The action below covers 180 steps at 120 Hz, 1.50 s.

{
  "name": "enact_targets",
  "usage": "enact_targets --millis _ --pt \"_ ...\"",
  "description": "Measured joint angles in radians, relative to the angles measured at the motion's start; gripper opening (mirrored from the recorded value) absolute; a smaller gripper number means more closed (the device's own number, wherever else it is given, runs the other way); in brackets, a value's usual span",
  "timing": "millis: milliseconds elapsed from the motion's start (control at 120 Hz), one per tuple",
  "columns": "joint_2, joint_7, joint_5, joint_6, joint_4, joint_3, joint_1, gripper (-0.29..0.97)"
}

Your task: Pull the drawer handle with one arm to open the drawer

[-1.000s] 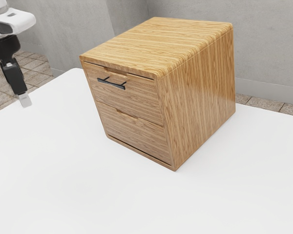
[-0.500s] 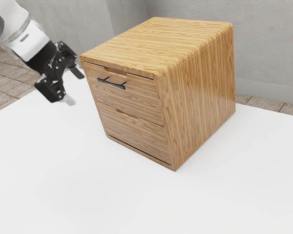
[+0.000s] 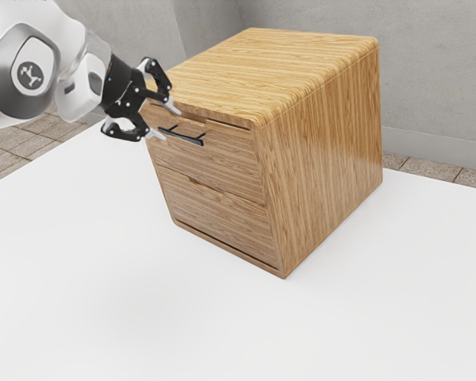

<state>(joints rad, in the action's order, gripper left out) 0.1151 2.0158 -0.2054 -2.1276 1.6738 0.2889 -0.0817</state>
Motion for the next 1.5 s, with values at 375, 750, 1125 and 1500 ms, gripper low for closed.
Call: enact_targets --millis 375,750,1125,1500 --pt "-0.004 0.209 -0.003 -0.080 0.055 0.009 -0.001 0.10" --pt "-0.024 0.261 -0.033 -0.093 0.074 0.008 -0.008 0.10" --pt "0.108 0.195 -0.022 -0.090 0.208 0.032 -0.001 0.01" --pt "0.291 0.115 0.005 -0.085 0.382 0.044 0.002 0.05"
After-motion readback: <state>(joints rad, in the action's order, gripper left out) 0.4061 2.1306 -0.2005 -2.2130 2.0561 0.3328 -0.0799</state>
